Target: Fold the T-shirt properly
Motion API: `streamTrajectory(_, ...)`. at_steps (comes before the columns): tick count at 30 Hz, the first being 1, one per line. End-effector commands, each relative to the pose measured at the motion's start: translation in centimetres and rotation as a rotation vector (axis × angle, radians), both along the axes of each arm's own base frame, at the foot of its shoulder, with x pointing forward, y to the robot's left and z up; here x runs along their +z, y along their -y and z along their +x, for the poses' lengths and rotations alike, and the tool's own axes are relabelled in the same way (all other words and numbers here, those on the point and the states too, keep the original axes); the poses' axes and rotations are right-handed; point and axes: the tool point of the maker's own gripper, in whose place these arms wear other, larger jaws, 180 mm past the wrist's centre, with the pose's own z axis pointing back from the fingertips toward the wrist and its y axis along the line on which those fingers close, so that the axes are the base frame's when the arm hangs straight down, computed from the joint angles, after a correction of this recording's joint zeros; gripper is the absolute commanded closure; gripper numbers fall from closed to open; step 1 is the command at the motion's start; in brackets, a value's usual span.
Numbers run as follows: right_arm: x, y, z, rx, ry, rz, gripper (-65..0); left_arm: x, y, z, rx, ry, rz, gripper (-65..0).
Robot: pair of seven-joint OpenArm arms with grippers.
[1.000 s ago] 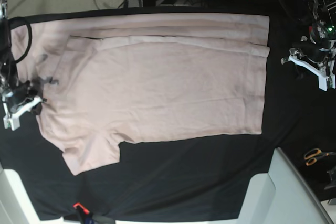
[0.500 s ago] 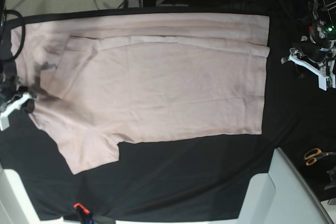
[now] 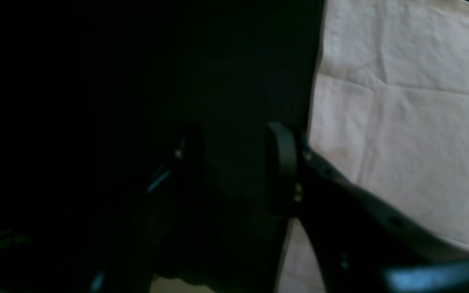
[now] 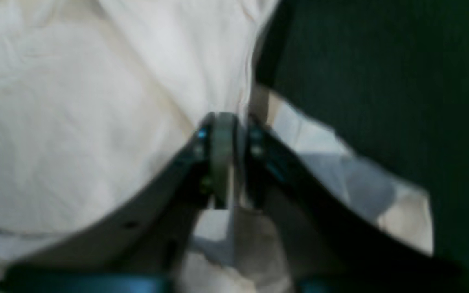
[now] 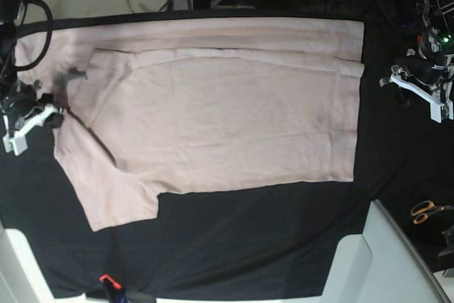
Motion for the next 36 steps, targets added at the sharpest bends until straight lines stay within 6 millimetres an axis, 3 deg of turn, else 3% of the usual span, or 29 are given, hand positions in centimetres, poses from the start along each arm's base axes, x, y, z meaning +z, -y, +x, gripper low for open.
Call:
streamTrajectory(1, 2.1, 1.0, 1.7, -0.007, 0.071, -0.015, -15.0, 1.3, -0.6, 0.7, 0.000, 0.039, 0.025, -24.7)
streamTrajectory(5, 5.0, 1.7, 2.8, -0.032, 0.160, -0.033, -31.7, 0.5, -0.8, 0.3, 0.010, 0.020, 0.016, -24.7)
streamTrajectory(9, 7.2, 2.4, 5.4, -0.029, 0.216, -0.053, -35.7, 0.1, -0.9, 0.1, 0.017, 0.009, 0.010, -24.7)
streamTrajectory(17, 2.3, 1.8, 9.1, 0.051, -0.011, -0.152, -35.6, 0.1, -0.9, 0.1, 0.017, 0.009, 0.010, -24.7)
streamTrajectory(23, 0.2, 2.1, 8.9, 0.048, -0.058, -0.187, -35.6, 0.1, -1.1, 0.0, 0.020, 0.009, 0.012, -24.7)
streamTrajectory(36, 0.1, 2.5, 8.9, 0.039, -0.045, -0.192, -35.4, 0.6, -1.1, 0.9, 0.017, 0.028, 0.016, -24.7)
